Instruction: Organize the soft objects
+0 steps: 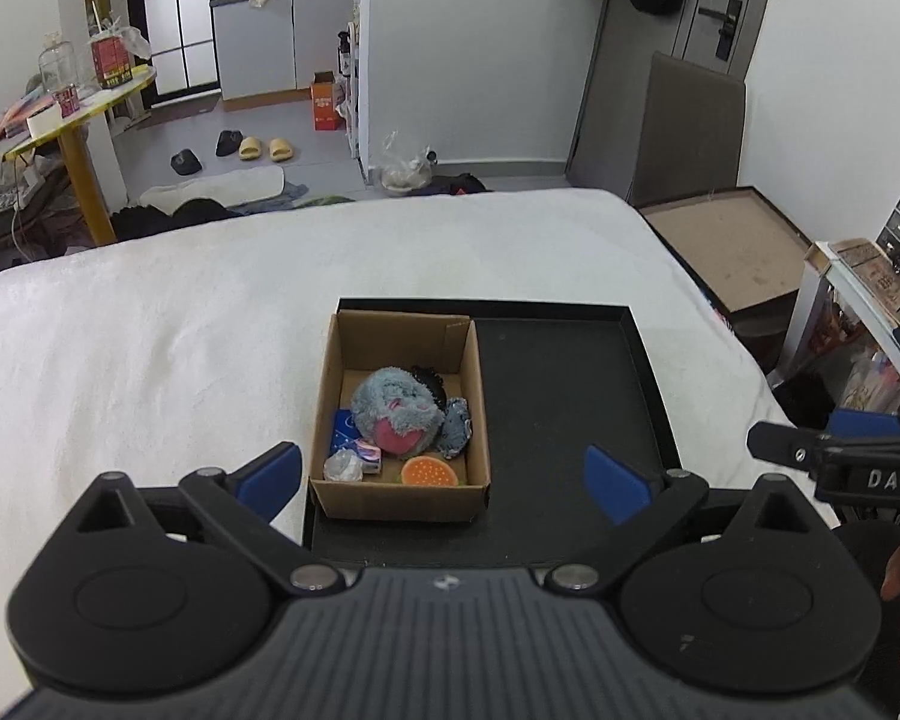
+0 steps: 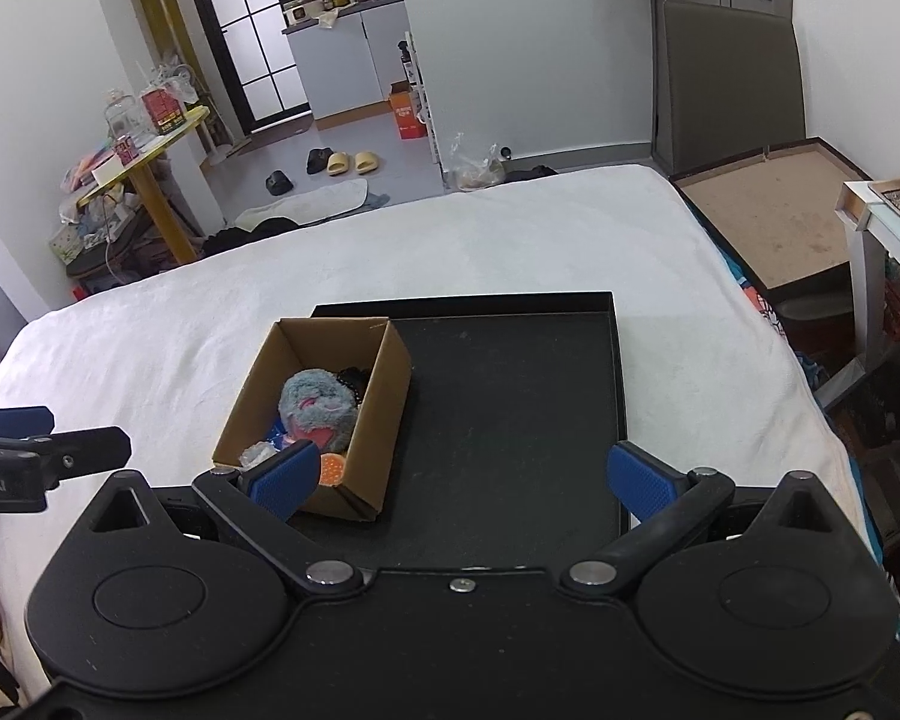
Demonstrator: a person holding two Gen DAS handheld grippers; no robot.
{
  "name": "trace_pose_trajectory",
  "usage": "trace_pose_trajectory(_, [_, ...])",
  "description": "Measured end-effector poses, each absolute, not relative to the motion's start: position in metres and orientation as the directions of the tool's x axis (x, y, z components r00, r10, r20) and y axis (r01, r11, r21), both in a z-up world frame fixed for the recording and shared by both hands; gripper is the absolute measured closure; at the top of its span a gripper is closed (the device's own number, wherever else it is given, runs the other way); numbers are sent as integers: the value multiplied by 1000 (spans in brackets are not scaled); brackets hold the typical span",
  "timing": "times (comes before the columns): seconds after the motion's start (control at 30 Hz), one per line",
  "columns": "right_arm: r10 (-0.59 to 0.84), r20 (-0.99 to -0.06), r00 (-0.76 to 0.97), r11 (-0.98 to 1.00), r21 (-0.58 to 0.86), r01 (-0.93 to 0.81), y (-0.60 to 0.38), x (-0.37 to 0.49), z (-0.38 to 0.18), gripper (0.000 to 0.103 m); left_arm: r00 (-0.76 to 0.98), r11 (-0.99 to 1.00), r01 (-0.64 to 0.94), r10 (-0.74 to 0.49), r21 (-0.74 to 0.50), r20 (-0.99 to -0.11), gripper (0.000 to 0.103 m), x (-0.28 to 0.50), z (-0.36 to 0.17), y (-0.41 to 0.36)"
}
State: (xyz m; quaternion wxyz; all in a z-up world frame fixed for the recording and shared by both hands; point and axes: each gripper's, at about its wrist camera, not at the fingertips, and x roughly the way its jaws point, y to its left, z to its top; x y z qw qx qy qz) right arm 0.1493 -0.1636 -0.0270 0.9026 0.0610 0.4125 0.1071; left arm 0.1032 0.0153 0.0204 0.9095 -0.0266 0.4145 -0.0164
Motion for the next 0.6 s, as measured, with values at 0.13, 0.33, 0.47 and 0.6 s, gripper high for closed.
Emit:
trace_pose_trajectory(0.13, [218, -733, 645, 976, 183, -122, -163, 145, -27, 0, 671, 999, -6, -20, -33, -741, 3, 100, 24, 13])
trace_pose_trajectory(0.33, [201, -731, 652, 978, 181, -99, -163, 136, -27, 0, 675, 999, -7, -24, -39, -737, 3, 93, 24, 12])
trace_pose_trajectory(0.47, [182, -736, 652, 983, 158, -96, -160, 132, -30, 0, 666, 999, -9, -26, -43, -746, 3, 88, 19, 11])
trace_pose_trajectory(0.6, [179, -736, 653, 984, 141, -111, -158, 127, -33, 0, 661, 1000, -19, -5, -24, -750, 3, 84, 17, 8])
